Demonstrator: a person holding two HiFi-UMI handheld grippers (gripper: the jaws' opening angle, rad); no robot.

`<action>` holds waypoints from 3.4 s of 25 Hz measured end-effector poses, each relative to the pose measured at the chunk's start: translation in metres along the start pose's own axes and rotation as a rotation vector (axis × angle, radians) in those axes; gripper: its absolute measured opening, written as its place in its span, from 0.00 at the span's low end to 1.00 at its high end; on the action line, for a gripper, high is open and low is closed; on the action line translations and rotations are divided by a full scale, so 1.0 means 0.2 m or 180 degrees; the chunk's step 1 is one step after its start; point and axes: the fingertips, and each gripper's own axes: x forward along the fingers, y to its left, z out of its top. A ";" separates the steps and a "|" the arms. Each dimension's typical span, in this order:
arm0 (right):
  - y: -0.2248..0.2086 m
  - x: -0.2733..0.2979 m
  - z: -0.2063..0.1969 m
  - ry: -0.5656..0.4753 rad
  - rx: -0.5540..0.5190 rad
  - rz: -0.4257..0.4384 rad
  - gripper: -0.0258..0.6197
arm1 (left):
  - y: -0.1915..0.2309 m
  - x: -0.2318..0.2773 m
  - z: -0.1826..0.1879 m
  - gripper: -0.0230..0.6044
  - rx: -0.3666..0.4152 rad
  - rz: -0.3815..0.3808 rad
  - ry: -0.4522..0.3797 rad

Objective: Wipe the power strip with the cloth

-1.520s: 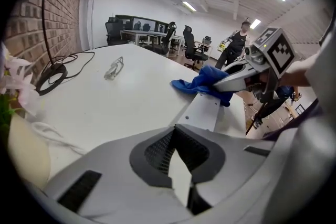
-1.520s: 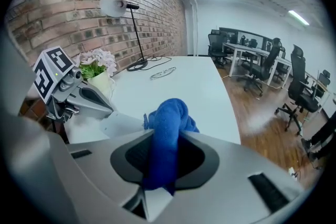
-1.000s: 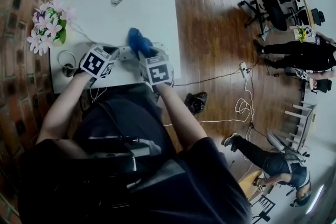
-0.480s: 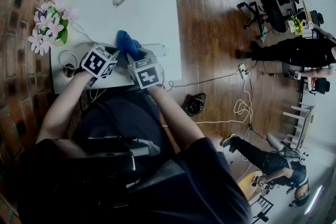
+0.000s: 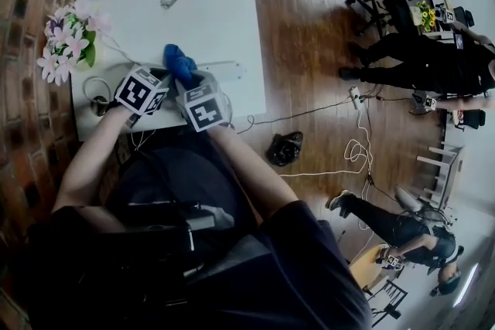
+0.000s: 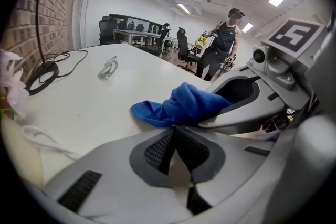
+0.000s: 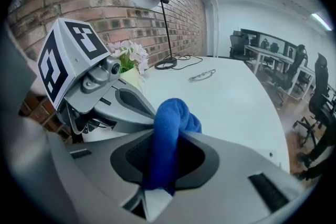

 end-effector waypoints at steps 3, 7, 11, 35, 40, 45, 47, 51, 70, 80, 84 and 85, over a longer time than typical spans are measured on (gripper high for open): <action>0.01 0.00 0.01 -0.0011 0.0024 0.0023 0.18 | 0.00 0.00 0.00 0.05 -0.0011 -0.0003 -0.0014; 0.02 0.00 0.01 -0.0039 0.0110 0.0041 0.18 | 0.00 0.00 0.00 0.05 -0.0025 -0.0020 -0.0038; 0.02 0.01 0.01 -0.0174 0.0252 0.0070 0.18 | 0.00 0.00 -0.01 0.05 -0.0034 -0.0009 -0.0072; 0.01 -0.01 0.02 -0.0257 0.0196 0.0655 0.18 | 0.02 0.00 -0.01 0.05 0.0271 0.0275 0.0054; 0.00 -0.03 0.00 -0.0258 0.0161 0.0795 0.18 | 0.01 0.01 -0.01 0.05 0.0187 0.0358 0.0139; -0.04 -0.06 -0.03 -0.0224 0.0069 0.0895 0.18 | 0.02 0.00 -0.02 0.05 0.0092 0.0508 0.0186; -0.07 -0.08 -0.04 -0.0218 0.0058 0.0926 0.18 | 0.02 0.00 -0.02 0.05 0.0058 0.0569 0.0205; -0.13 -0.11 -0.06 -0.0222 0.0072 0.1006 0.18 | 0.02 0.00 0.00 0.05 -0.0008 0.0681 0.0254; -0.39 -0.20 -0.13 -0.0176 -0.0006 0.0937 0.18 | -0.01 -0.03 0.03 0.05 -0.0242 0.1014 0.0178; -0.55 -0.25 -0.15 -0.0252 0.0056 0.0640 0.18 | -0.01 -0.03 0.03 0.05 -0.0204 0.0960 0.0127; -0.62 -0.27 -0.17 -0.0239 0.0152 0.0473 0.18 | -0.01 -0.03 0.03 0.05 -0.0170 0.0897 0.0117; -0.64 -0.27 -0.17 -0.0244 0.0166 0.0436 0.18 | -0.01 -0.03 0.02 0.05 -0.0165 0.0872 0.0123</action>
